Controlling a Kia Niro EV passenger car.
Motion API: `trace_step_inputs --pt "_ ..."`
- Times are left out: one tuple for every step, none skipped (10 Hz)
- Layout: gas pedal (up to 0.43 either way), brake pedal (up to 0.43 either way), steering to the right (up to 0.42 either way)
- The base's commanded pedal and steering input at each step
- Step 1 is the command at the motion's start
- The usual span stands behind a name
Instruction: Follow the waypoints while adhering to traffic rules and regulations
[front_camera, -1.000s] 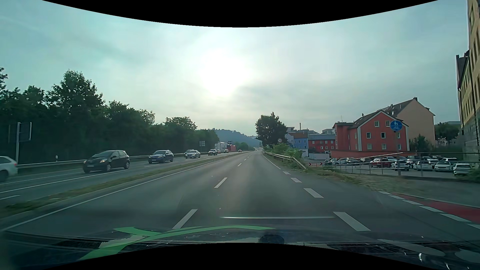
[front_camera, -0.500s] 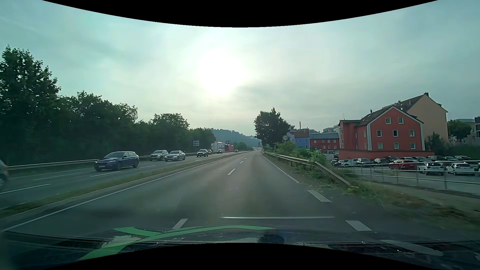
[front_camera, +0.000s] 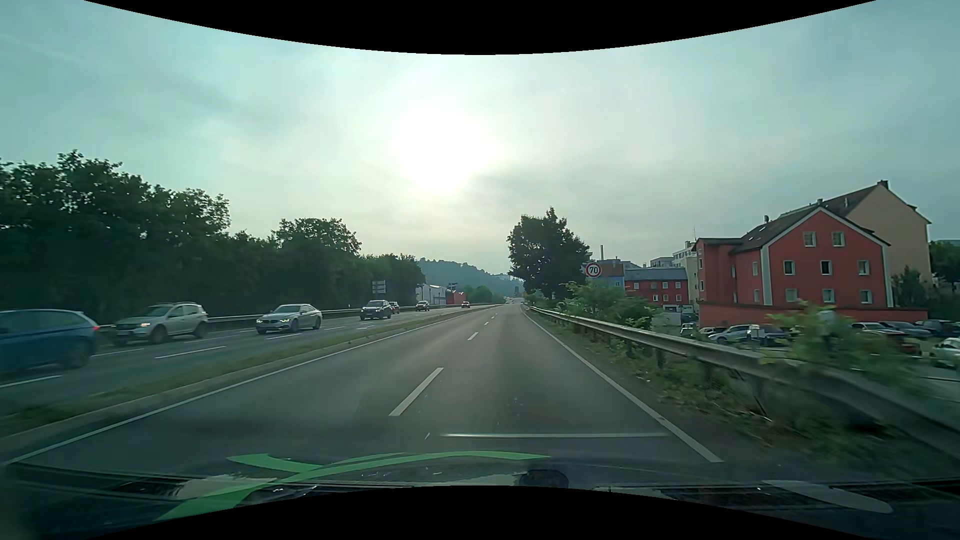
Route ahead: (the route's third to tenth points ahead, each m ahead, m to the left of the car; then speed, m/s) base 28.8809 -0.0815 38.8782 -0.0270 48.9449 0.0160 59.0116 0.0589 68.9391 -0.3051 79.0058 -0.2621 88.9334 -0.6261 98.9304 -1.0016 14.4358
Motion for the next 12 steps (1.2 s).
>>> trace_step_inputs --pt "0.350 0.000 0.000" --pt "0.350 0.000 0.000" --pt "0.350 0.000 0.000" --pt "0.350 0.000 0.000" --pt "0.350 0.000 0.000" --pt "0.350 0.000 0.000" --pt "0.350 0.000 -0.002" --pt "0.350 0.000 -0.002" --pt "0.350 0.000 -0.002" --pt "0.350 0.000 -0.002" --pt "0.350 0.000 -0.002" --pt "0.350 0.000 -0.002"
